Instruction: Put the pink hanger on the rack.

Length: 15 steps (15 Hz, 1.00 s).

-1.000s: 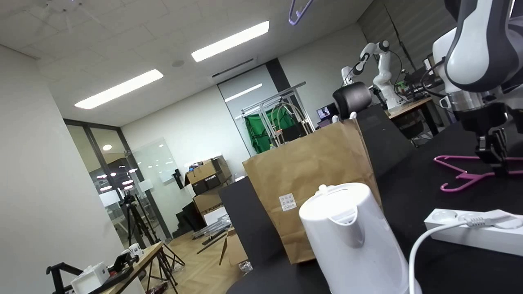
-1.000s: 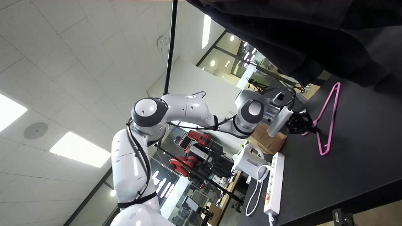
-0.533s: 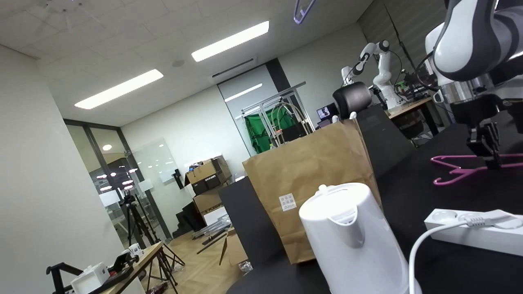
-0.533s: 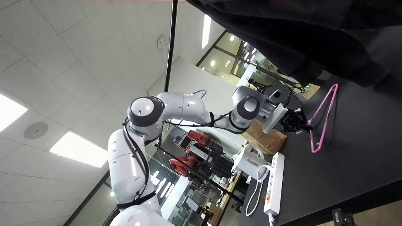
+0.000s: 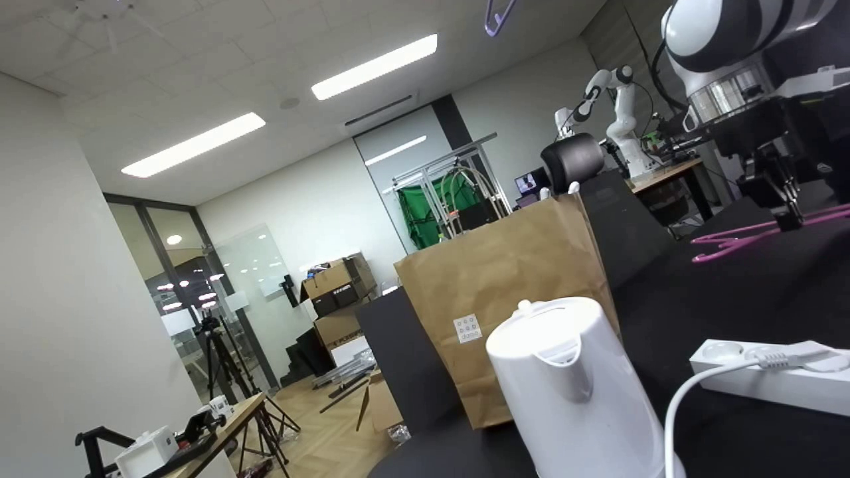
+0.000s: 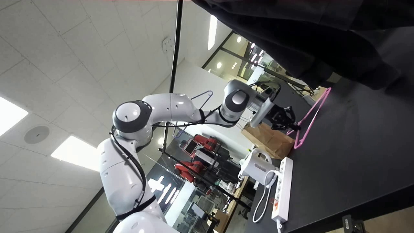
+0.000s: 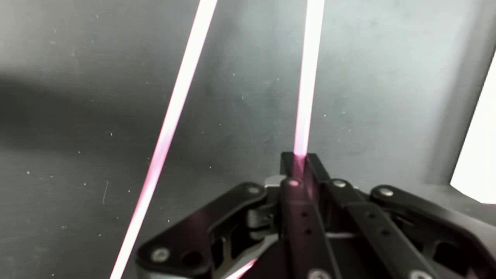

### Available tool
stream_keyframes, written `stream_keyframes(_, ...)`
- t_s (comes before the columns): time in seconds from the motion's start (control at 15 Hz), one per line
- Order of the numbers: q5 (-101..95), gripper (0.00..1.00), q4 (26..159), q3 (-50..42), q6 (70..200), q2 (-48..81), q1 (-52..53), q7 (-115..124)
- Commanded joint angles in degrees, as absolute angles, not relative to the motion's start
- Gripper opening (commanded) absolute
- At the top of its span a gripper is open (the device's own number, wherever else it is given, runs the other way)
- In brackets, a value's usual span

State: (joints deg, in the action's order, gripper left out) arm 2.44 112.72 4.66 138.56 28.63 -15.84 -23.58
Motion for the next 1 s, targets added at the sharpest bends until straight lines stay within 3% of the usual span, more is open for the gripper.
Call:
stream_keyframes(0.0, 4.1, 0.02, 114.0, 3.3, 129.8, 23.0, -15.8, -26.0)
stream_keyframes(0.93, 9.2, 0.02, 109.3, -2.4, 101.9, 17.8, -15.9, -39.6)
